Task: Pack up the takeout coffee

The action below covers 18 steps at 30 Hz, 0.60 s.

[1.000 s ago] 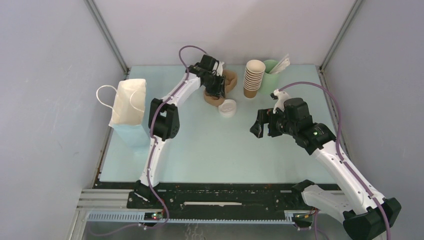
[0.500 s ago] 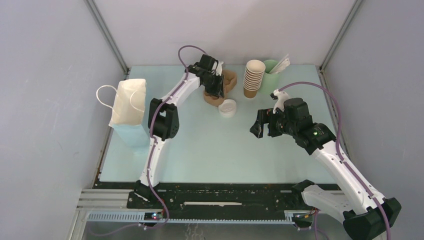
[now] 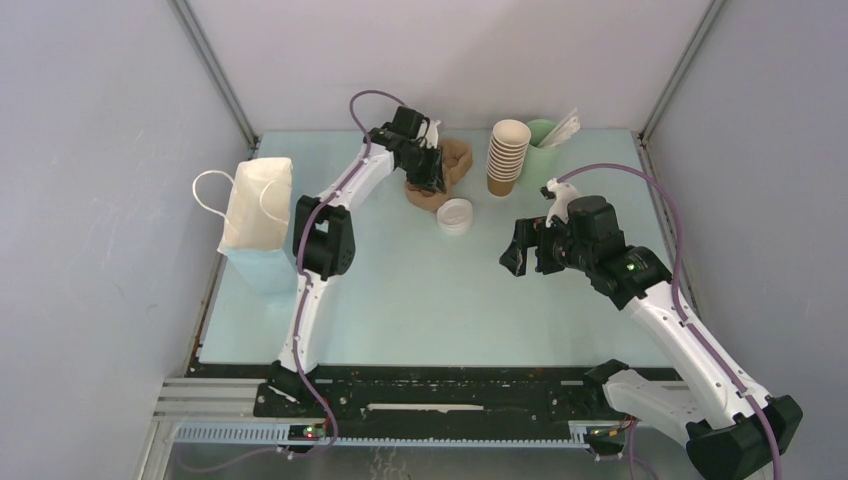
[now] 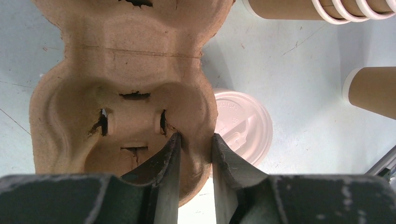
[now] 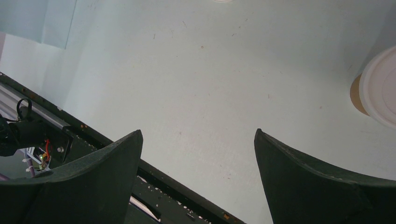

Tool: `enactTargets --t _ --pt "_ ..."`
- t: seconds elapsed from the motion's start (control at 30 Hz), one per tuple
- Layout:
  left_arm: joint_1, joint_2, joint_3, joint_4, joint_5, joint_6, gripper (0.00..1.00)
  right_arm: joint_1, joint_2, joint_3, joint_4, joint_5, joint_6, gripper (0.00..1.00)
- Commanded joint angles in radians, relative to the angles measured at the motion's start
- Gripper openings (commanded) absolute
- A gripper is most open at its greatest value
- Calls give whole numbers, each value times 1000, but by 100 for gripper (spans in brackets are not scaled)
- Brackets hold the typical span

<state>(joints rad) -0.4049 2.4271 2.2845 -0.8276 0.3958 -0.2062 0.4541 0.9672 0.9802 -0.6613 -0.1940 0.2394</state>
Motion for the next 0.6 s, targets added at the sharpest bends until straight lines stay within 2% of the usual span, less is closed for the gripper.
enactTargets --t 0.0,0.4,0.57 --pt "6 -50 63 -3 39 -27 29 8 -6 3 20 -1 -21 98" --pt "7 -45 59 -5 34 -19 38 8 -4 2 19 2 -20 98" --pt "7 -46 61 -6 28 -18 37 8 -4 3 19 2 -20 98"
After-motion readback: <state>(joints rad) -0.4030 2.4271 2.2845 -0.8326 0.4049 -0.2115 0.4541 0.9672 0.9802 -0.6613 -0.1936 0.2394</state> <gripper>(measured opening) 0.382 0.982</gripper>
